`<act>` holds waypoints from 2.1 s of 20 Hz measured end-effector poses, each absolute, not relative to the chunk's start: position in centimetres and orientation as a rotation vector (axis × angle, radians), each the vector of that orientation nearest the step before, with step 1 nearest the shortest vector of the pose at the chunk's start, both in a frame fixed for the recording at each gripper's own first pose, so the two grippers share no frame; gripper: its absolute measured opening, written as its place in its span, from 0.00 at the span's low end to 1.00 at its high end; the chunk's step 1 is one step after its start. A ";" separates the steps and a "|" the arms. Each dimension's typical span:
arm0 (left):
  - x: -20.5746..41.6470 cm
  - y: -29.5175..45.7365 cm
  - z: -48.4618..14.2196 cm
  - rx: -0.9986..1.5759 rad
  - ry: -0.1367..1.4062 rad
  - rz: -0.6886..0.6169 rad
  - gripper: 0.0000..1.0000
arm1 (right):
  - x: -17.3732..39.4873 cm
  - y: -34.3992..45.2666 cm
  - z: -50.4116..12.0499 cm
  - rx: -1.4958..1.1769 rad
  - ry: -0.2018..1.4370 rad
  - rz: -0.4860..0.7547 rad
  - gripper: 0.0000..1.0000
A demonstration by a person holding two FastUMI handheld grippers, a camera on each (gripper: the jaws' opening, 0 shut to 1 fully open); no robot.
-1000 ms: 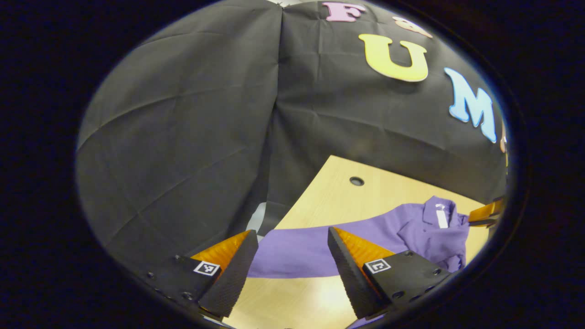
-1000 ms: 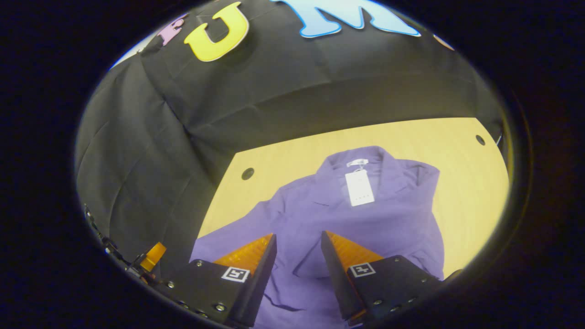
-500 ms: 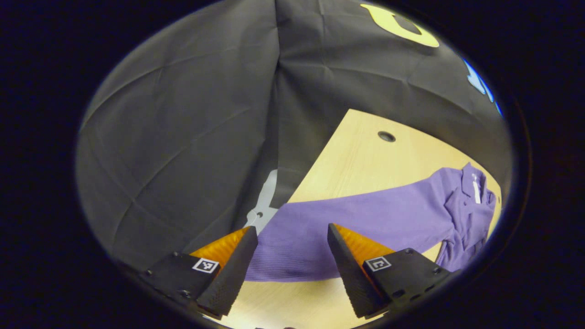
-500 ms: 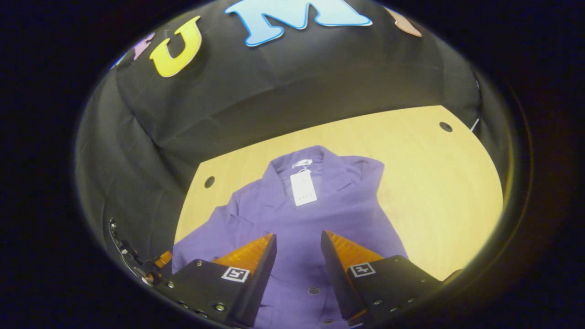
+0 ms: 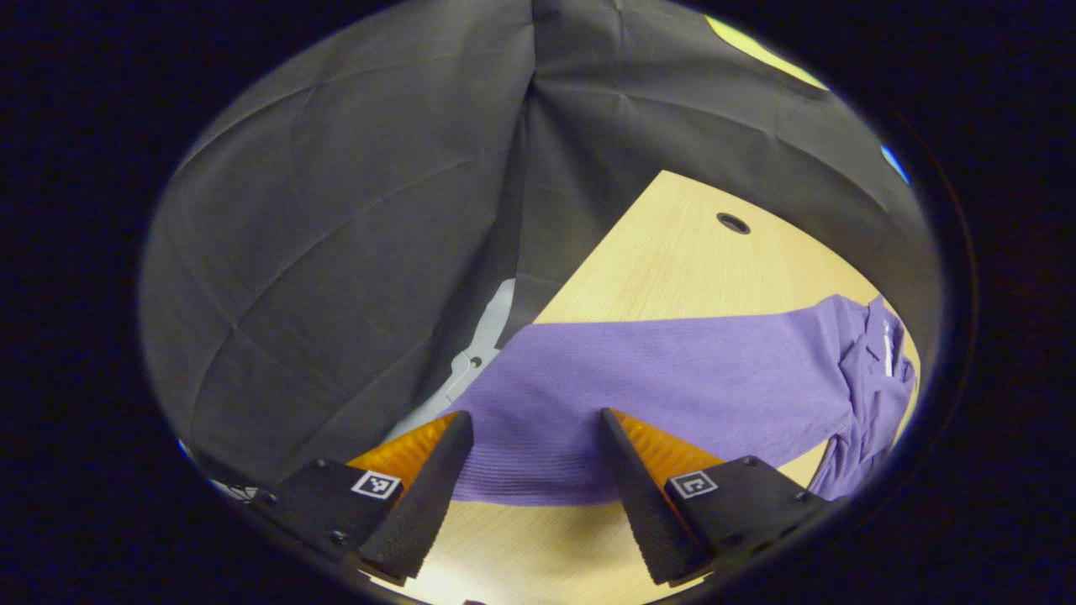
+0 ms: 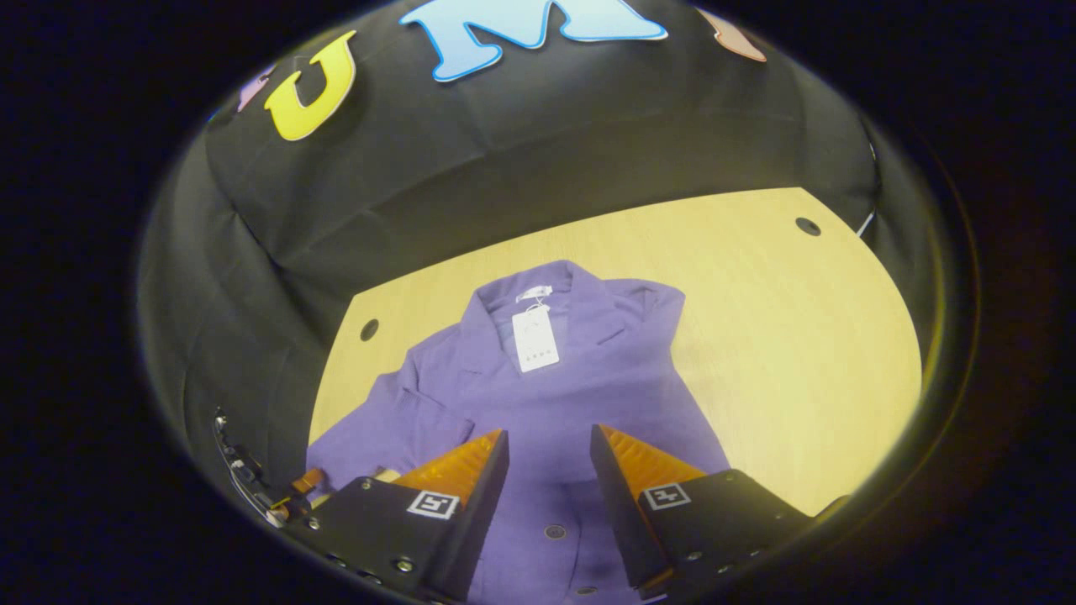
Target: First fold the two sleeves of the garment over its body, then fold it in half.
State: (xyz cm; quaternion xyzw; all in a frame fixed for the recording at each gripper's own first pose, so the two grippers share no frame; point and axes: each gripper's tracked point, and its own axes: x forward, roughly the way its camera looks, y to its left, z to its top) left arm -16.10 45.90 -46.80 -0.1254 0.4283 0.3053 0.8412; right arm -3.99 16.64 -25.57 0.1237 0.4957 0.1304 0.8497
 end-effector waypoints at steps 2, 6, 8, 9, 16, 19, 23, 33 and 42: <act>-15.9 46.0 -47.0 -0.256 0.893 0.640 1.00 | -4.2 16.5 -25.7 0.269 1.053 0.275 0.65; -15.0 44.8 -47.8 -0.235 0.859 0.601 0.72 | -4.4 16.0 -26.0 0.280 1.057 0.270 0.65; -14.9 44.7 -47.4 -0.243 0.839 0.598 0.42 | -4.3 15.4 -25.9 0.284 1.056 0.260 0.65; -15.0 44.9 -47.2 -0.259 0.815 0.614 0.27 | -4.4 15.1 -26.0 0.288 1.056 0.252 0.65; -14.7 45.3 -46.9 -0.247 0.871 0.624 0.07 | -4.5 14.1 -26.0 0.301 1.061 0.228 0.65; -14.5 45.1 -46.8 -0.219 0.904 0.604 0.07 | -4.7 14.4 -25.9 0.308 1.064 0.234 0.65; -14.2 44.4 -46.5 -0.188 0.934 0.574 0.07 | -4.9 14.6 -26.0 0.301 1.068 0.245 0.65; -7.5 38.2 -37.8 -0.073 0.774 0.390 0.07 | -5.1 13.3 -25.7 0.339 1.061 0.234 0.65; 2.7 24.1 -31.4 0.049 0.645 0.130 0.07 | -6.5 8.4 -26.3 0.414 1.058 0.145 0.65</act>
